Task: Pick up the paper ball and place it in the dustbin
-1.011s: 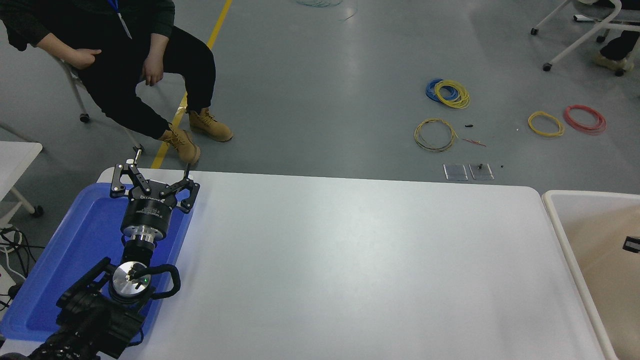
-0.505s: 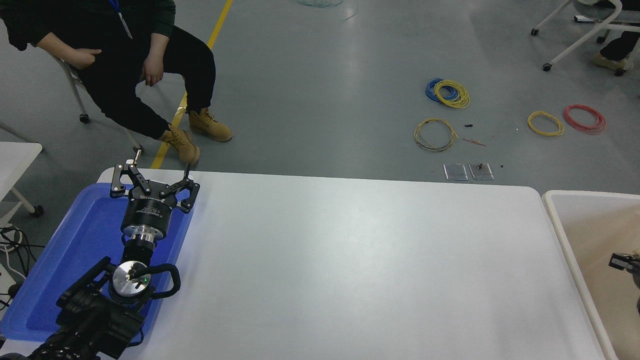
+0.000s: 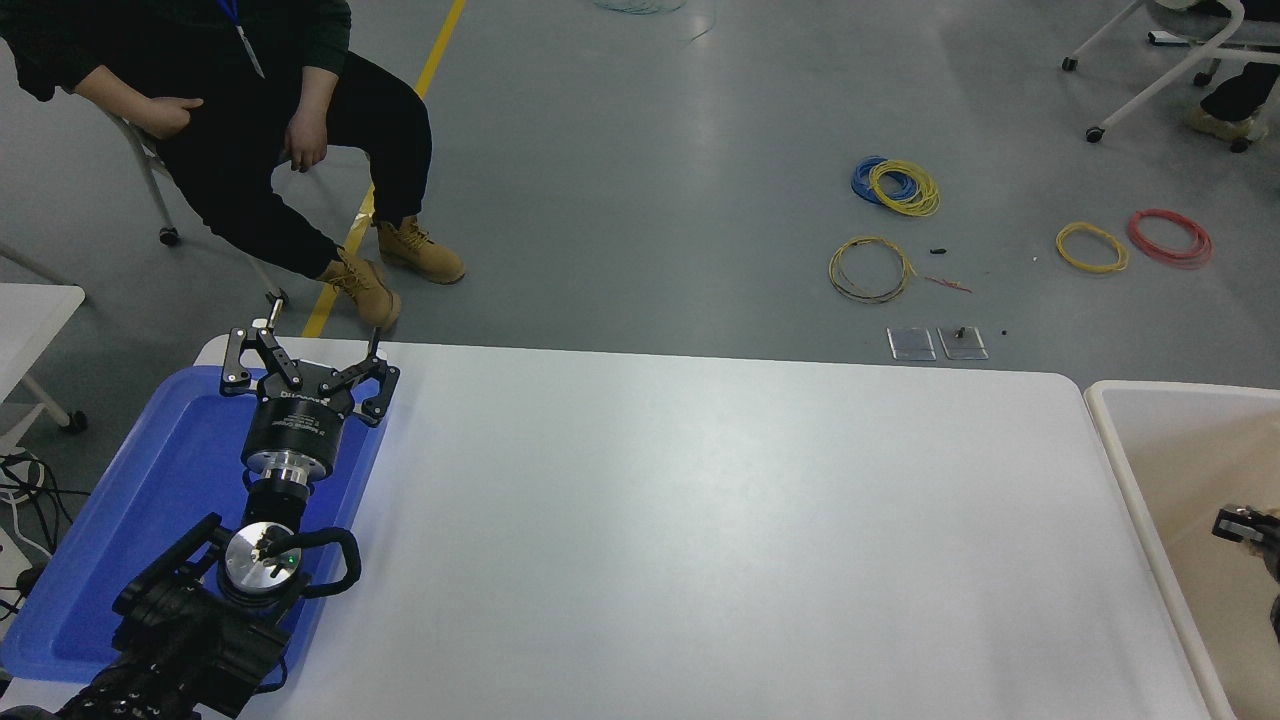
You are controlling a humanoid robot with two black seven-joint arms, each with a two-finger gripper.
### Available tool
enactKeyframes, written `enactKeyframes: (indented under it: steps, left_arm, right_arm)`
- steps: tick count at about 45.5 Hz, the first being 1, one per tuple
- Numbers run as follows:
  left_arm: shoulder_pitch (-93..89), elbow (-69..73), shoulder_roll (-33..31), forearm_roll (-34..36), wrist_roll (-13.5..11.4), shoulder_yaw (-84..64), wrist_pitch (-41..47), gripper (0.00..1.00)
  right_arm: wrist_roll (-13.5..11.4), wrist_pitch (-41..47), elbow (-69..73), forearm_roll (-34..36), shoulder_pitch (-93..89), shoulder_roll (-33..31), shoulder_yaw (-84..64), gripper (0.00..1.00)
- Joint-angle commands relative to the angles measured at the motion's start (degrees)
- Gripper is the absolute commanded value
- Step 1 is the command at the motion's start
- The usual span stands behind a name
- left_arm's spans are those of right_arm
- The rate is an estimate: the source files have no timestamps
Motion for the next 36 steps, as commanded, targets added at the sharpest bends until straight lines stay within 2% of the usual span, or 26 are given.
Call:
enactKeyframes:
  steps: [1, 5, 23, 32, 36]
  left_arm:
    - [0.0, 0.0, 0.01, 0.0, 0.07, 0.0, -0.04, 1.0]
    - [0.0, 0.0, 0.01, 0.0, 0.07, 0.0, -0.04, 1.0]
    - [0.0, 0.0, 0.01, 0.0, 0.07, 0.0, -0.04, 1.0]
    - [0.0, 0.0, 0.01, 0.0, 0.07, 0.0, -0.04, 1.0]
    - [0.0, 0.0, 0.01, 0.0, -0.02, 0.0, -0.04, 1.0]
  right_arm:
    - [0.0, -0.19, -0.03, 3.29, 0.28, 0.51, 1.72, 0.89]
    - [0.09, -0.72, 0.23, 4.96, 1.34, 0.6, 3.3, 0.98]
    - [0.09, -0.02, 1.29, 6.72, 16.19, 0.16, 30.88, 1.0]
    - [1.14, -0.19, 7.26, 6.72, 21.37, -0.1, 44.25, 1.0]
    - [2.63, -0.1, 10.42, 6.81, 23.13, -1.16, 48.82, 1.0]
